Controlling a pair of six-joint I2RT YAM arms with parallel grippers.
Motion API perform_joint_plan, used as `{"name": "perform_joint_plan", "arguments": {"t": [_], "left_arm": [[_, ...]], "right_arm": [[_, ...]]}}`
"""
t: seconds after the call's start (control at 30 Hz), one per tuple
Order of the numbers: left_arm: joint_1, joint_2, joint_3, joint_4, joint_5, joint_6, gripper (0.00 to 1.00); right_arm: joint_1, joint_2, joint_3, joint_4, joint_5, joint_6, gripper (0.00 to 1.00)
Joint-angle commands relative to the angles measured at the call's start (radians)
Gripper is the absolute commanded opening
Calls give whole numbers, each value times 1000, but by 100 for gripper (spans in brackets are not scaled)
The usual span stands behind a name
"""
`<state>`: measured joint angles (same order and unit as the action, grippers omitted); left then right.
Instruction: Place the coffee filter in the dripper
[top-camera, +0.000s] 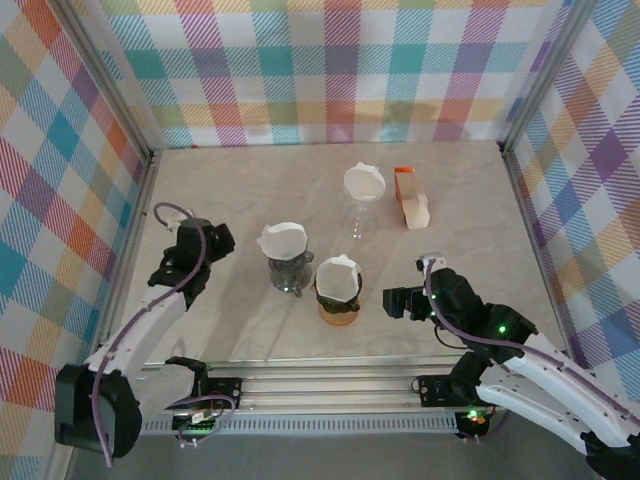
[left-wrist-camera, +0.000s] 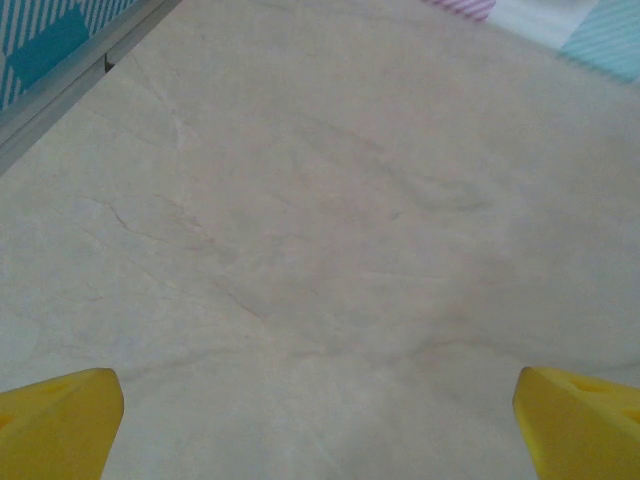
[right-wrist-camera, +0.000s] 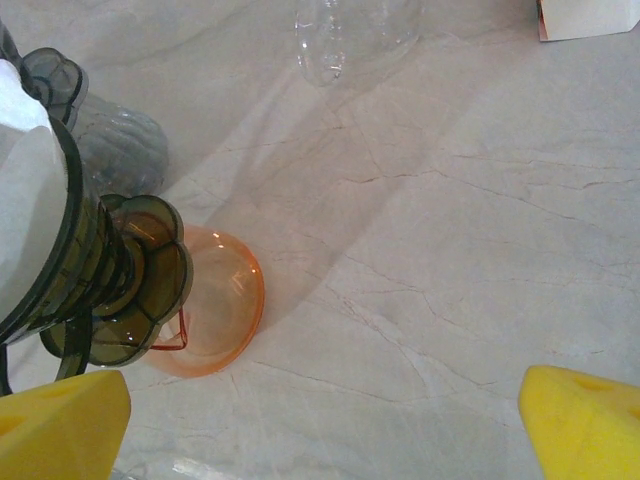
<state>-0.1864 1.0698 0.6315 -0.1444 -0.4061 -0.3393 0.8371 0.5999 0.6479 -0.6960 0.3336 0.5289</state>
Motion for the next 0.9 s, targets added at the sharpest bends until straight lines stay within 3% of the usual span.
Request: {"name": "perform_joint_plan", "arguments": {"t": [0.0,0.2,0.47,0.63,0.77,0.83,0.87], "left_arm": [[8,75,-64,291,-83,190,100],[8,247,-129,557,-141,334,100],[7,438,-179,862,-107,339,100],[13,456,-156,834,-74,341,100],[53,459,-156,828,27,329,100],[56,458,-211,922,80,340,100],[54,503,-283,1129,74,358,100]], "right_arm": [[3,-10,-14,25,29,-26,99],[1,-4,-11,26,84,-5,99],[0,29,-19,48,140,-14,99],[1,48,-30,104,153,-58,99],[-2,55,-45,156,230,-62,99],[-4,52,-45,177,253,-90,99],[-7,51,-43,186,265,-105,99]]}}
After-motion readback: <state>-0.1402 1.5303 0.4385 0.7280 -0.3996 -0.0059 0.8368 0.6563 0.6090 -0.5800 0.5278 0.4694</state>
